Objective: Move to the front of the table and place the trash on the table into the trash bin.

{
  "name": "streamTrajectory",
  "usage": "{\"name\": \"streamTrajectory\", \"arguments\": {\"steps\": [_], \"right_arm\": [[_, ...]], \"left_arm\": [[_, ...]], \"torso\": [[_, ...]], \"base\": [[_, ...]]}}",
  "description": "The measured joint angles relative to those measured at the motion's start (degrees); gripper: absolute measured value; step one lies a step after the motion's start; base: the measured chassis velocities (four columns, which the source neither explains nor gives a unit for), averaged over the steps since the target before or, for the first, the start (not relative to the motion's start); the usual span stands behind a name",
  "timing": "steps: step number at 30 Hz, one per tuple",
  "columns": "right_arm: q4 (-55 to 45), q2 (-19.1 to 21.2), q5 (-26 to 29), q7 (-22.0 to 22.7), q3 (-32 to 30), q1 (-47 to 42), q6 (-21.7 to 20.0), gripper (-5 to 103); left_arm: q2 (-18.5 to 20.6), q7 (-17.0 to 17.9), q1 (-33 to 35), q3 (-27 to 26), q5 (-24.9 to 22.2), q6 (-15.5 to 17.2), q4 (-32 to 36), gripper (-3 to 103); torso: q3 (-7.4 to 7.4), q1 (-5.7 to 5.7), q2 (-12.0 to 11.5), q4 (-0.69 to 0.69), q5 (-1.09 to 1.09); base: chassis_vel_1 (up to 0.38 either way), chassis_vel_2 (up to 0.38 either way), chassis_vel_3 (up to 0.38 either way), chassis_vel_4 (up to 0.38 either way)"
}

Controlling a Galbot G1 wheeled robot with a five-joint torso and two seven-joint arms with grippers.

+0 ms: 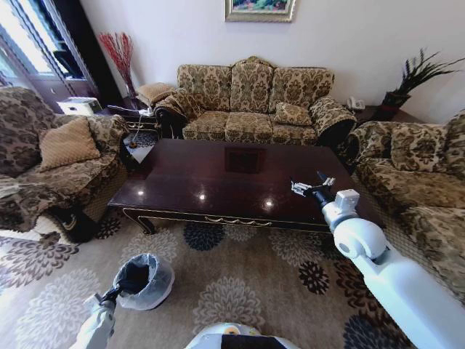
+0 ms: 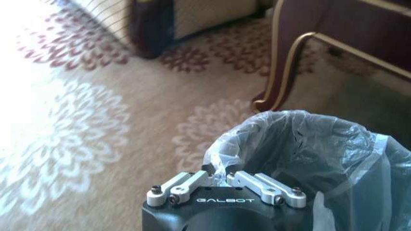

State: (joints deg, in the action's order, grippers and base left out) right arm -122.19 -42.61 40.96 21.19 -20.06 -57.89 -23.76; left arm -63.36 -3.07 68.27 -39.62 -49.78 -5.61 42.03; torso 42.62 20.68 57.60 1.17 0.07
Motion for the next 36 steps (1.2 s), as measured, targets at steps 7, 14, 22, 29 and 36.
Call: {"name": "streamTrajectory", "arguments": {"steps": [7, 14, 22, 29, 36], "right_arm": [[-0.24, 0.02, -0.02, 0.09, -0.41, -0.22, 0.08, 100], [-0.46, -0.08, -0.09, 0.11, -0.72, -0.69, 0.21, 100], [-0.5, -0.16, -0.19, -0.04, -0.82, -0.8, 0.33, 100], [-0.5, -0.47, -0.19, -0.25, -0.83, -0.58, 0.34, 100], [-0.77, -0.84, -0.12, -0.47, -0.58, -0.55, 0.17, 100]], "left_arm": [[-2.85, 4.19, -6.61, -0.08, -2.35, 4.85, -9.94, 3], [-3.27, 4.7, -6.77, -0.13, -2.99, 5.0, -9.95, 3], [-3.22, 4.4, -5.47, -0.32, -2.35, 5.58, -8.29, 6], [-3.26, 4.17, -3.31, -0.73, 0.52, 2.44, -5.41, 28], [-2.42, 3.94, -1.51, -0.96, 3.37, -0.52, -3.23, 49]], "torso": [[0.01, 0.01, 0.0, -0.01, -0.08], [0.0, 0.0, 0.0, 0.0, -0.04], [0.0, 0.0, 0.0, -0.01, -0.1], [0.0, 0.0, 0.0, -0.01, -0.07], [0.0, 0.0, 0.0, -0.01, -0.05]], "base": [[0.0, 0.0, 0.0, 0.0], [0.0, 0.0, 0.0, 0.0], [0.0, 0.0, 0.0, 0.0], [0.0, 0.0, 0.0, 0.0], [0.0, 0.0, 0.0, 0.0]]}}
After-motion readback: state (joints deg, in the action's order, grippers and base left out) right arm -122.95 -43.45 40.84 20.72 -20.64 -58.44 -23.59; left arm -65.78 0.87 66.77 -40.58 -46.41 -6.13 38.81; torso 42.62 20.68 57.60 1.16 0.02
